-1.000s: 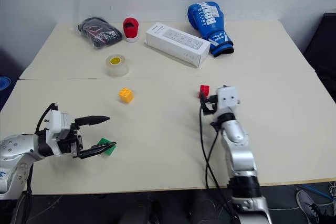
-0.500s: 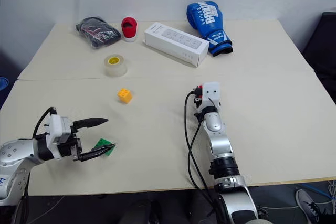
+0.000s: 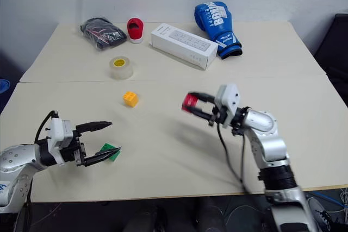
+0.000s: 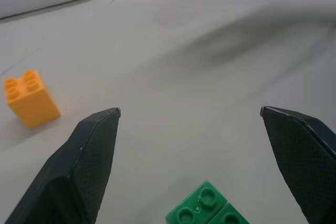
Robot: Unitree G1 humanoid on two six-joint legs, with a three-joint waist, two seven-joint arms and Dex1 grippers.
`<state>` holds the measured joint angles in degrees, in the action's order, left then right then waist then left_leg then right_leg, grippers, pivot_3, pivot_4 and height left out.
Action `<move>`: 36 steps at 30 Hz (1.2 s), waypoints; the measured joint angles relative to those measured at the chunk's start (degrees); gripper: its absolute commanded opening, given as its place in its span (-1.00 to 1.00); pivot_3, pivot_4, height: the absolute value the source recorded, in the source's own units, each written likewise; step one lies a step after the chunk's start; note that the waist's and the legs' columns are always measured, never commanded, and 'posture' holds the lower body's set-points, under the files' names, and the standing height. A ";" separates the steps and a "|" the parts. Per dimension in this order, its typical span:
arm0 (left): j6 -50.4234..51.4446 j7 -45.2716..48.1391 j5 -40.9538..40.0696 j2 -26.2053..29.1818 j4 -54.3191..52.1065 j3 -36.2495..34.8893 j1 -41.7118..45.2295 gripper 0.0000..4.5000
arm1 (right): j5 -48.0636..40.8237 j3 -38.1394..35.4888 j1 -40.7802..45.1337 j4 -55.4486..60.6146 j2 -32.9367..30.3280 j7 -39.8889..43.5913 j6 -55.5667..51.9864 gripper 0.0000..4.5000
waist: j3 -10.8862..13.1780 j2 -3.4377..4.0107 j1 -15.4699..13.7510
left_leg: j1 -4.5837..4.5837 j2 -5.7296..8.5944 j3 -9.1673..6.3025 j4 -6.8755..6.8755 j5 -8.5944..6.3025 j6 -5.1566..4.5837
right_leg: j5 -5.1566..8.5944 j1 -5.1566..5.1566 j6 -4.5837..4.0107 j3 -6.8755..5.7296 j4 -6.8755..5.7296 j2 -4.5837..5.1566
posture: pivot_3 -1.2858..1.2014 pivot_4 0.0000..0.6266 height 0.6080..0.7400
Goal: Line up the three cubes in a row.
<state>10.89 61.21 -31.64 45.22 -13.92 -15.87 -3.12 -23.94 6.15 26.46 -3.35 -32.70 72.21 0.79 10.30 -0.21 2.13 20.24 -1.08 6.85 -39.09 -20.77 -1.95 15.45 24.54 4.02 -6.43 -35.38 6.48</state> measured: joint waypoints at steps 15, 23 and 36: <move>0.41 4.70 -0.64 2.38 -1.57 0.25 0.72 1.00 | 4.41 3.25 8.64 -30.84 4.27 16.79 16.79 -0.03 | 0.01 0.01 -0.31 | -0.03 0.00 -0.02 -0.05 0.05 0.11 | 0.00 0.02 -0.01 0.00 -0.09 0.04 | 0.03 -0.52 1.00; 1.05 4.44 -0.36 4.23 -0.02 -6.79 -4.63 1.00 | 2.92 0.64 7.58 -26.67 2.93 16.75 17.67 0.99 | 0.06 0.10 -0.36 | 0.00 0.00 -0.04 -0.04 0.04 0.13 | 0.00 0.04 -0.01 -0.01 -0.06 0.06 | 0.03 -0.52 1.00; -1.30 7.71 2.04 3.41 17.39 -24.34 -22.37 1.00 | -9.18 -11.29 -10.50 -12.66 -6.03 16.91 18.21 0.99 | 0.12 0.19 -0.74 | -0.01 0.02 -0.12 -0.01 -0.28 0.22 | 0.01 -0.01 -0.02 -0.11 0.32 0.23 | 0.03 -0.52 1.00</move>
<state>9.59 68.92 -29.59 48.63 3.46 -40.21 -25.48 -33.12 -5.14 15.96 -16.01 -38.73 89.12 19.00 10.43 -0.02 1.40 20.23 -1.06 6.73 -39.10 -21.05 -1.74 15.46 24.53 4.00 -6.54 -35.06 6.70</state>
